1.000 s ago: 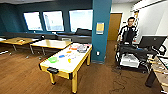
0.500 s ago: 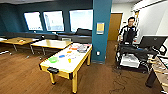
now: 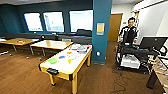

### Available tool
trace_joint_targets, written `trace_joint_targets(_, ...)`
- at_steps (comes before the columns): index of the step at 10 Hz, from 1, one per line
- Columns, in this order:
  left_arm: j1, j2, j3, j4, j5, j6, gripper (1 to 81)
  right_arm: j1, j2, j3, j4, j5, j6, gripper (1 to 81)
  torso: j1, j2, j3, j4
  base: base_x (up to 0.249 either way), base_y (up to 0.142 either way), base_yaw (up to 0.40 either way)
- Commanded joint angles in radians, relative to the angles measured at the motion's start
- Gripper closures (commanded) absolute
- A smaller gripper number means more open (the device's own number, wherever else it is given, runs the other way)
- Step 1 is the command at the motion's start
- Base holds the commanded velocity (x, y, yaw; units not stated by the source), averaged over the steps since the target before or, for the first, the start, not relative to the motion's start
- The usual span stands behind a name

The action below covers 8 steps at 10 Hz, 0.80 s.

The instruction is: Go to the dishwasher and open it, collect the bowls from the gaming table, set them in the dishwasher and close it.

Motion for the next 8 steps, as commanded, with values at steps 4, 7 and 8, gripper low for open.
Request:
trace_joint_targets(4,-0.059,-0.005,0.001,0.007,0.043,0.001,1.0,0.051,0.004,0.001,0.002,-0.044,-0.001,1.0,0.001,0.0,0.0,0.0,0.114,0.018,0.0)
trace_joint_targets(7,-0.059,-0.006,0.001,0.004,0.043,0.001,1.0,0.051,0.004,0.001,0.002,-0.044,-0.001,1.0,0.001,0.001,0.0,0.0,0.112,0.078,0.0)
trace_joint_targets(8,-0.059,-0.006,0.001,0.004,0.043,0.003,1.0,0.049,0.004,0.001,0.002,-0.042,-0.001,1.0,0.002,0.001,0.0,0.0,0.111,0.079,0.0)
